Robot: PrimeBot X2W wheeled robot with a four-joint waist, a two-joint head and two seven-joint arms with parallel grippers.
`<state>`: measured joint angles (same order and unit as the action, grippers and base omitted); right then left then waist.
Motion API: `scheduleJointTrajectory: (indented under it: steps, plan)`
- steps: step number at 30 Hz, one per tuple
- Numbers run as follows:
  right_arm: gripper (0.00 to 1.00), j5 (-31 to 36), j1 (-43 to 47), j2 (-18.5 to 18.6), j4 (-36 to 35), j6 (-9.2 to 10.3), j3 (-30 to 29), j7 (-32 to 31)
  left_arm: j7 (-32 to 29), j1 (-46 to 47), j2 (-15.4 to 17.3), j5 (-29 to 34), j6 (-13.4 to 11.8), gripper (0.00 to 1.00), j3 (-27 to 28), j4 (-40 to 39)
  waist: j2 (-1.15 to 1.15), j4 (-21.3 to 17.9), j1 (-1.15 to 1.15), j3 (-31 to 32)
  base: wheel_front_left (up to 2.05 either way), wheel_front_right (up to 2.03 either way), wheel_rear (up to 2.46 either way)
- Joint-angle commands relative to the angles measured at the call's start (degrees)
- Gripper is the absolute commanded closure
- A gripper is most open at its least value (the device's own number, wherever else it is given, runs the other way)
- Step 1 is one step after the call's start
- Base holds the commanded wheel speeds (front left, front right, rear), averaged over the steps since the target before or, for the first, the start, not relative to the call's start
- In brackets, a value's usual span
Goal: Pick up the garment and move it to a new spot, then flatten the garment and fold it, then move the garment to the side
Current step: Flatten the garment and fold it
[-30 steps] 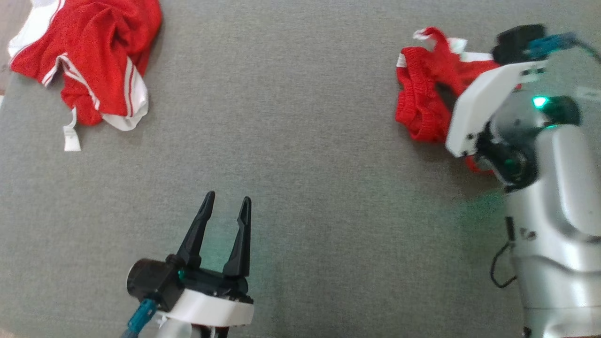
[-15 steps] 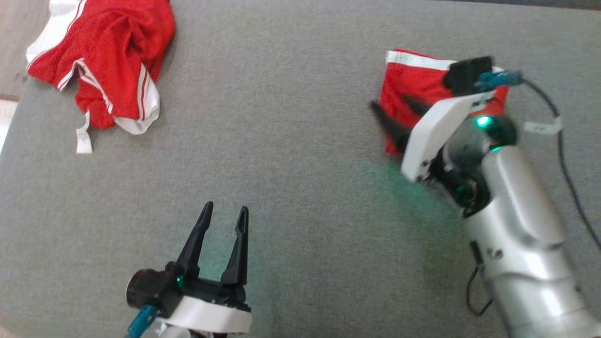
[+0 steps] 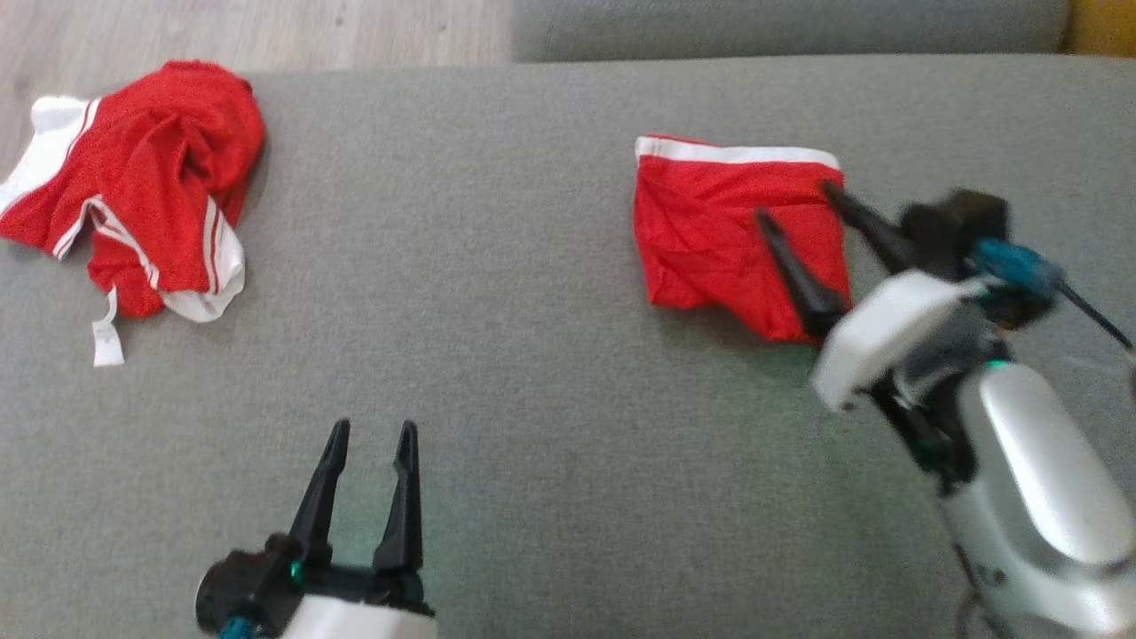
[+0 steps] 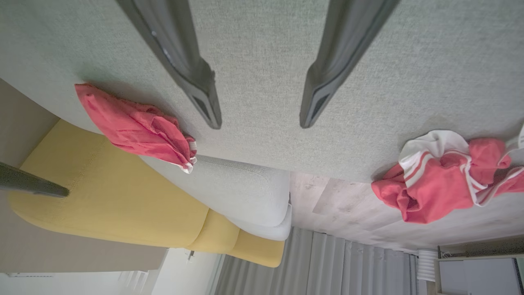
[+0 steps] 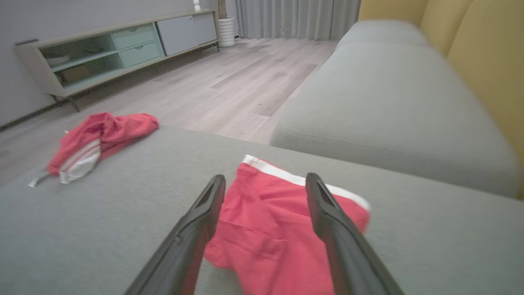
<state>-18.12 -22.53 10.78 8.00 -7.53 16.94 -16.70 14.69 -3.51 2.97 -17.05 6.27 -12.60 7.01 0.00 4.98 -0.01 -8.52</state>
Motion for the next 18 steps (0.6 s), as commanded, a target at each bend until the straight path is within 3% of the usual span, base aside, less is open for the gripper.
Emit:
scheduleJointTrajectory:
  steps: [1,9,10,11,12,13,18]
  plan:
    - [0.00,2.76,0.64,1.46,-2.06,0.04,0.06,2.69,0.30,-0.03,-0.09,0.77,-0.45,0.00,2.51,-2.16,0.00,-0.85,0.01,1.23,0.00,0.00,0.00]
    - [0.00,10.86,3.49,4.39,5.11,0.04,-5.54,13.42,0.30,-1.28,-0.09,3.14,-0.92,0.00,4.22,-4.64,0.00,0.13,0.01,0.39,0.00,0.00,0.00]
    - [0.42,10.88,3.22,3.98,6.36,0.04,-5.56,13.97,0.30,-1.08,-0.09,3.15,-0.86,0.00,4.22,-4.83,0.00,0.48,0.01,-0.07,0.00,0.00,0.00]
    - [0.58,10.87,2.72,3.69,7.46,0.04,-5.44,14.71,0.30,-0.83,-0.09,3.16,-0.79,0.00,4.18,-4.96,0.00,0.91,0.01,-0.64,0.00,0.00,0.00]
    - [0.89,10.69,2.15,3.31,8.82,0.04,-5.32,15.20,0.30,-0.54,-0.09,3.16,-0.71,0.00,4.16,-5.03,0.00,1.29,0.01,-1.12,0.00,0.00,0.00]
    - [1.00,10.39,1.56,2.93,10.36,0.04,-5.05,15.37,0.30,-0.26,-0.09,3.15,-0.67,0.00,4.15,-5.07,0.00,1.70,0.01,-1.69,0.00,0.00,0.00]
    - [1.00,11.27,-2.18,1.25,18.37,0.04,-4.22,17.52,0.30,1.43,-0.09,3.18,-0.66,0.00,3.94,-4.93,0.00,4.06,0.01,-3.82,0.00,0.00,0.00]
